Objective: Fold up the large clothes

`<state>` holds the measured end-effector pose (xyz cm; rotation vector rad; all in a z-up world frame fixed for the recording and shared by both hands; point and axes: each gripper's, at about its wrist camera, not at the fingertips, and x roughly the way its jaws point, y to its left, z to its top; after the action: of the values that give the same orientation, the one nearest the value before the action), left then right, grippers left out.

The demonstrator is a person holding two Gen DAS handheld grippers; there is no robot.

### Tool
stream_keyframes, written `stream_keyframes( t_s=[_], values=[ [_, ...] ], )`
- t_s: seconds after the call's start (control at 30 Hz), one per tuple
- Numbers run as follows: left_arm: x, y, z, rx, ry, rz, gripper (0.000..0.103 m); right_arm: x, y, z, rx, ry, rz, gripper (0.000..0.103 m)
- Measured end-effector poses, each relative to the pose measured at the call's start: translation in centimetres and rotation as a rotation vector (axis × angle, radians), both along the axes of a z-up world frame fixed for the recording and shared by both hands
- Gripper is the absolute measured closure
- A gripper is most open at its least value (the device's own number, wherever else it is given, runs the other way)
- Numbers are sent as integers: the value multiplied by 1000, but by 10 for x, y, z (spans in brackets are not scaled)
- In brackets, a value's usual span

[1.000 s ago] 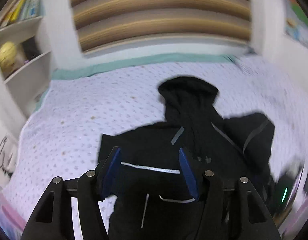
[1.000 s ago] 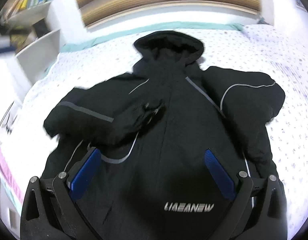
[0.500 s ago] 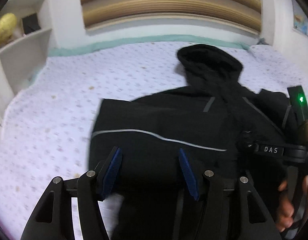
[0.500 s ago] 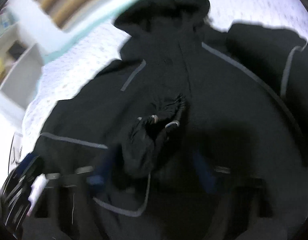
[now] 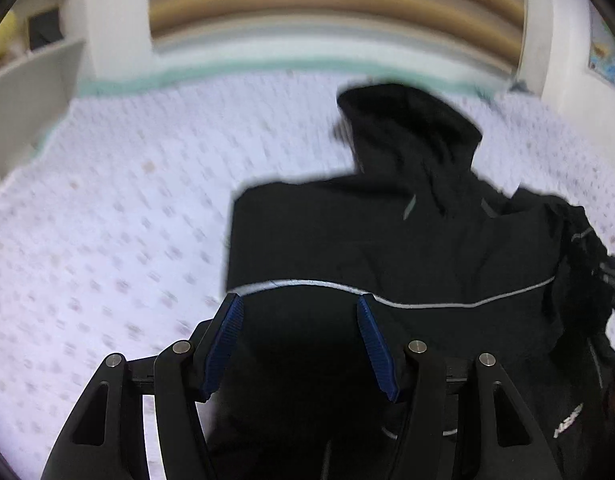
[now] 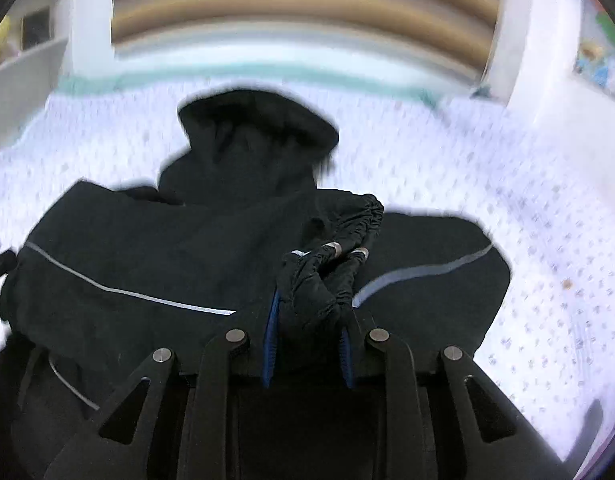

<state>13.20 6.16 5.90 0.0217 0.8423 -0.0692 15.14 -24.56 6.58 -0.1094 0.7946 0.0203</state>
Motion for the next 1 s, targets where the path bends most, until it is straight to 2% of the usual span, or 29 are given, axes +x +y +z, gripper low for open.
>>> stream_keyframes(
  t_s=[0.07, 0.13, 0.23, 0.3, 0.37, 0.43, 0.5, 0.53, 0.57, 0.63, 0.67, 0.7, 0.73, 0.77, 0.83, 0.9, 0.93, 1.0],
  values=[
    [10, -6, -26, 23, 59, -19, 42, 2, 0, -29, -82, 37, 10, 74],
    [15, -8, -43, 59, 82, -22, 40, 3, -1, -50, -164, 45, 3, 75],
    [19, -6, -48, 48, 89, -28, 39, -1, -1, -68, -210, 37, -5, 71],
    [19, -6, -46, 50, 92, -32, 39, -2, 1, -67, -225, 24, -1, 70],
    [14, -1, -35, 19, 75, -52, 39, -7, 1, -62, -221, 16, 8, 69],
    [2, 6, -16, -78, 37, -79, 39, -26, -7, -39, -140, -42, 37, 64],
    [-5, 19, 9, -189, -27, -89, 39, -48, -15, -8, -43, -137, 52, 48],
    [-5, 25, 19, -218, -49, -83, 39, -57, -17, 8, 2, -185, 47, 35],
    [-3, 30, 27, -249, -64, -75, 39, -50, -15, 18, 30, -207, 46, 32],
    [6, 35, 30, -284, -56, -63, 39, -49, -8, 36, 102, -220, 70, 32],
    [13, 36, 23, -287, -32, -61, 39, -41, 0, 37, 127, -186, 106, 34],
    [19, 34, 14, -291, 1, -63, 39, -35, 12, 32, 133, -148, 133, 39],
    [28, 32, -4, -309, 61, -76, 39, -26, 20, 23, 122, -108, 143, 50],
    [32, 30, -19, -316, 109, -82, 39, -16, 27, 10, 105, -69, 139, 55],
    [36, 21, -50, -261, 168, -75, 40, 5, 32, -24, 101, 39, 120, 55],
    [34, 8, -62, -170, 132, -86, 40, 23, 27, -61, 118, 161, 96, 55],
    [33, 3, -63, -133, 122, -83, 40, 24, 22, -70, 157, 142, 99, 55],
    [30, -11, -64, -32, 99, -78, 39, 22, 28, -67, 153, 126, 95, 55]
  ],
)
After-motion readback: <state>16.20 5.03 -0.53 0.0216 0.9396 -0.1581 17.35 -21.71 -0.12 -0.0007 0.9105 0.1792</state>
